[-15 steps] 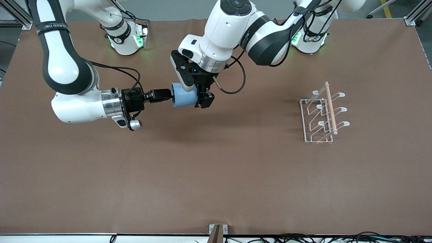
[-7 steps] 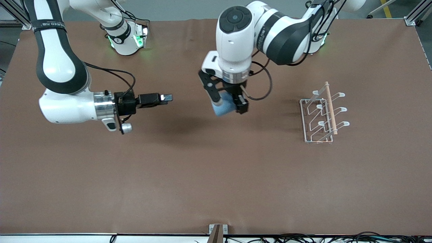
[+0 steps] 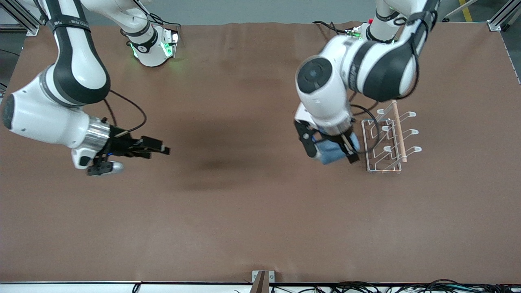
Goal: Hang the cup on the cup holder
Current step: 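Carry the cup to the rack with the left gripper while the right withdraws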
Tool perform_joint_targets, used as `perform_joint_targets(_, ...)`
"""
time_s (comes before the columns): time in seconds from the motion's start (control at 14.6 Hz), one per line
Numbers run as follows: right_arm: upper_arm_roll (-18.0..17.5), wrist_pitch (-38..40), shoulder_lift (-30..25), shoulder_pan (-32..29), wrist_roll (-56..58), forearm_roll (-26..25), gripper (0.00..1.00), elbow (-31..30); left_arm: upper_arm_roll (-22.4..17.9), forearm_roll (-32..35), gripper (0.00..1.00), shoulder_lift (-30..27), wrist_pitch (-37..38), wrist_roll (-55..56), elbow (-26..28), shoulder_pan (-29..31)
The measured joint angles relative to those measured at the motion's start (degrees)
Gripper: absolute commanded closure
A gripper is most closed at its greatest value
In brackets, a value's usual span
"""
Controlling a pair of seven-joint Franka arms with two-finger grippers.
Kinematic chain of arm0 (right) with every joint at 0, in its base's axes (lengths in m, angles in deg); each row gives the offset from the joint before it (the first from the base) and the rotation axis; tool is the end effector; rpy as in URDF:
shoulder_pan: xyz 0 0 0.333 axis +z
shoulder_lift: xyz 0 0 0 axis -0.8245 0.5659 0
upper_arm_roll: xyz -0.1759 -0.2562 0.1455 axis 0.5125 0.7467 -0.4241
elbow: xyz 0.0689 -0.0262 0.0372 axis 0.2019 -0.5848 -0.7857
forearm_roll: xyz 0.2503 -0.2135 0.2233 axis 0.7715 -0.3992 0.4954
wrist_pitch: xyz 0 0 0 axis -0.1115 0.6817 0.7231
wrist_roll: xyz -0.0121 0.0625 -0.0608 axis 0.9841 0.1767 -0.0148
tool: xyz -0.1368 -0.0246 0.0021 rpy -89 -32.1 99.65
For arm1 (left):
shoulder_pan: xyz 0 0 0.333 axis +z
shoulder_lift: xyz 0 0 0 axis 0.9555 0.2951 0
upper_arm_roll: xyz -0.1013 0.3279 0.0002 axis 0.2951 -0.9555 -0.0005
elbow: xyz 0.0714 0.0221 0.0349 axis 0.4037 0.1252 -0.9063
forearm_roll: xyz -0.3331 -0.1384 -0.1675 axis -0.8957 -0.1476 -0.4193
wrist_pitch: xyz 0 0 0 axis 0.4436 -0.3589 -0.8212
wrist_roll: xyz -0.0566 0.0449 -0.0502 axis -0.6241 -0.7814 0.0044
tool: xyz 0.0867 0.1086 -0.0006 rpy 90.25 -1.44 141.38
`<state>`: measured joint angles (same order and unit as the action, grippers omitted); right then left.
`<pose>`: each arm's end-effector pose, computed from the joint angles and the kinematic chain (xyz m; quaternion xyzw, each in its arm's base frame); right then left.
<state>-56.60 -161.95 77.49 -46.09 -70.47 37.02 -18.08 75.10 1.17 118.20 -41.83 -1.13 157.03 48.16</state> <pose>0.6301 0.1102 0.4376 -0.9759 0.0068 -0.0057 0.2183 0.6196 -0.3161 0.4553 -0.7730 0.5879 0.1101 0.2115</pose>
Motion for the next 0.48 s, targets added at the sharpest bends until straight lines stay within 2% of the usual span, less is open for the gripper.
perform_joint_targets(0.21,0.57,0.16,-0.38,-5.1,0.47,-11.25,0.0,1.23,-0.01,5.91,0.31,2.5,2.57,-4.86,0.32,3.18)
perform_joint_targets(0.48,0.83,1.21,-1.03,-6.98,-0.17,-18.43,0.0,7.05,0.31,14.82,0.31,6.15,11.17,-5.26,0.84,1.72)
